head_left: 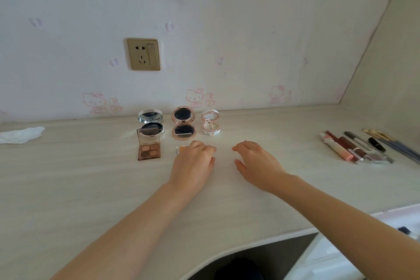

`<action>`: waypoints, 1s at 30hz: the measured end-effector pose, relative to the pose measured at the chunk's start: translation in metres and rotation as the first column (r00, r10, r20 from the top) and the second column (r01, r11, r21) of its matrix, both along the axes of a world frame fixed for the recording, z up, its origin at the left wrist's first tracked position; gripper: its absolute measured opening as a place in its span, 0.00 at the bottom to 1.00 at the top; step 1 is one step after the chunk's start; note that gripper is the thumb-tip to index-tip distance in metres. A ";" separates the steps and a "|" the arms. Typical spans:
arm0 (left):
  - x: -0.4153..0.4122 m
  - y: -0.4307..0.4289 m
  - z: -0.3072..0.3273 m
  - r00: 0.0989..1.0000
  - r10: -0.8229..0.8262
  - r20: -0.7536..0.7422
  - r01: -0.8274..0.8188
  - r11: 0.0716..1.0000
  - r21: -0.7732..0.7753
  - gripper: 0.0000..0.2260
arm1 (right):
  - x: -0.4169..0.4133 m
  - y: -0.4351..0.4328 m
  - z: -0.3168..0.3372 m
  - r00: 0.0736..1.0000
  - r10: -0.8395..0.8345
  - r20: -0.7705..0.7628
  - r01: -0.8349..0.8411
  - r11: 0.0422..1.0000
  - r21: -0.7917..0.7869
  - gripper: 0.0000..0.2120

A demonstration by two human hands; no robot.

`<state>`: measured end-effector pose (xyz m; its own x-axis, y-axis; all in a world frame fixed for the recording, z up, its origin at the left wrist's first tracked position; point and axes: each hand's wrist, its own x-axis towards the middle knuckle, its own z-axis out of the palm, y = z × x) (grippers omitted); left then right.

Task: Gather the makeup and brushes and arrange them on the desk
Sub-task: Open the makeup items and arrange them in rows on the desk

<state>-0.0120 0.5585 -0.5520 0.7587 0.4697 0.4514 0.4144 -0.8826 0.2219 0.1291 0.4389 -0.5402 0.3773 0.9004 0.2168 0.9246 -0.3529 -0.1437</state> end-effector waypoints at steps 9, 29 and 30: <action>0.065 -0.076 0.001 0.979 -0.205 0.005 0.205 0.978 -0.026 0.15 | 0.049 -0.102 0.011 0.985 -0.168 0.028 0.168 0.986 0.003 0.19; 0.273 -0.185 0.016 0.863 -0.505 0.019 0.505 0.863 0.024 0.10 | 0.178 -0.250 0.014 0.871 -0.490 0.043 0.491 0.871 -0.023 0.19; 0.284 -0.187 0.020 0.857 -0.515 -0.007 0.515 0.856 0.032 0.11 | 0.185 -0.252 0.011 0.864 -0.501 0.051 0.503 0.864 -0.030 0.19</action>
